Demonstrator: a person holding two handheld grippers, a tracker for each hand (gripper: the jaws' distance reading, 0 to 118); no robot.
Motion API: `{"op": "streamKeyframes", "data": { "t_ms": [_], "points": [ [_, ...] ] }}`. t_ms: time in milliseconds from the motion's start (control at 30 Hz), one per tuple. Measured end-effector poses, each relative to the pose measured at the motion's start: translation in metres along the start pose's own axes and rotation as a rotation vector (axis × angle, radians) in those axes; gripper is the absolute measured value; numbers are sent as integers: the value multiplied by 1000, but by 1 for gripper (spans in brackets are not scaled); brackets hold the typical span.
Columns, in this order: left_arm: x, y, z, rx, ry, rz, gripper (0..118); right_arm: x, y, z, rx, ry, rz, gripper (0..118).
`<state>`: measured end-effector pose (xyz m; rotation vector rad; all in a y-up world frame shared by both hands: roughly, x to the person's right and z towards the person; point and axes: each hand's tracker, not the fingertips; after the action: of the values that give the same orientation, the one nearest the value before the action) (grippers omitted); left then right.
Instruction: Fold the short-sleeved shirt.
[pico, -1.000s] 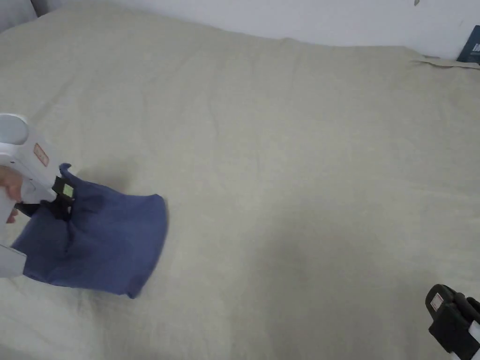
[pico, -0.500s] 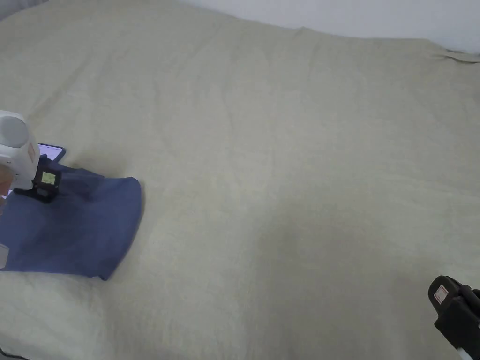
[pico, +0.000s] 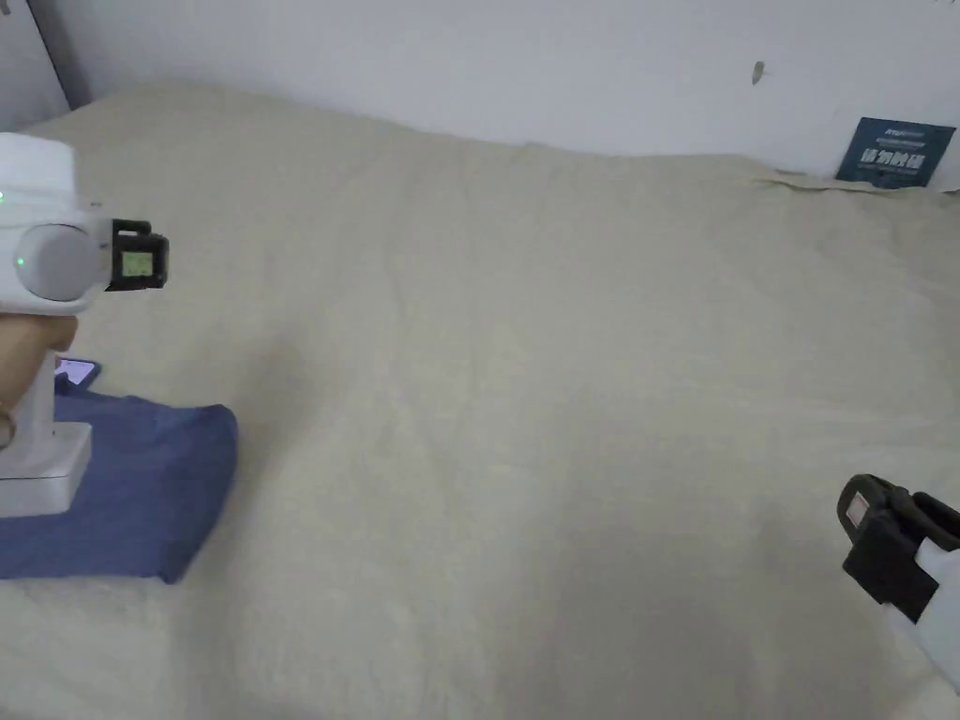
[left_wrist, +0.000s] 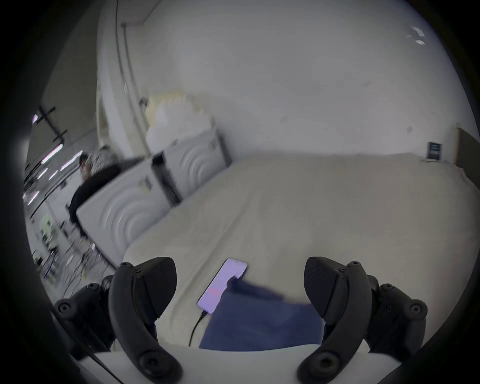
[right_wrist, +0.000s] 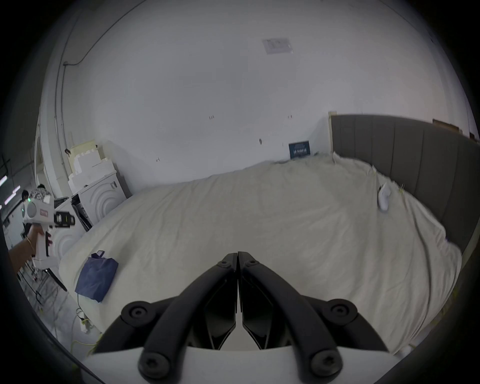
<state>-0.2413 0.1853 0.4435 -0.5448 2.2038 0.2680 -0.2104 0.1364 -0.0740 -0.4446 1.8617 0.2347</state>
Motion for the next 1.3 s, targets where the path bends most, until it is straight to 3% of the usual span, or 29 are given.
{"op": "streamKeyframes", "data": {
  "t_ms": [133, 400, 600, 800, 900, 967, 1067, 1133, 1200, 1300],
  "points": [
    [47, 19, 60, 126, -176, 127, 104, 19, 26, 16, 70, -4, 34, 0],
    [127, 16, 141, 302, -307, 246, 104, 41, 65, 43, 195, -12, 95, 0],
    [166, -8, 189, 422, -375, 174, 101, 52, 70, 50, 243, -68, 133, 0],
    [200, -47, 207, 433, -434, 89, 80, 55, 53, 49, 244, -114, 174, 0],
    [209, -60, 203, 411, -459, 88, 58, 55, 42, 51, 236, -121, 174, 0],
    [211, -64, 199, 374, -463, 96, 36, 60, 37, 50, 222, -118, 158, 0],
    [208, -67, 196, 332, -475, 118, 24, 62, 29, 50, 207, -114, 138, 0],
    [206, -68, 197, 335, -465, 130, 8, 61, 23, 50, 204, -119, 141, 0],
    [202, -68, 196, 339, -461, 134, 1, 61, 19, 50, 203, -124, 149, 0],
    [199, -69, 197, 338, -456, 128, 0, 62, 12, 49, 205, -135, 151, 0]
  ]
}}
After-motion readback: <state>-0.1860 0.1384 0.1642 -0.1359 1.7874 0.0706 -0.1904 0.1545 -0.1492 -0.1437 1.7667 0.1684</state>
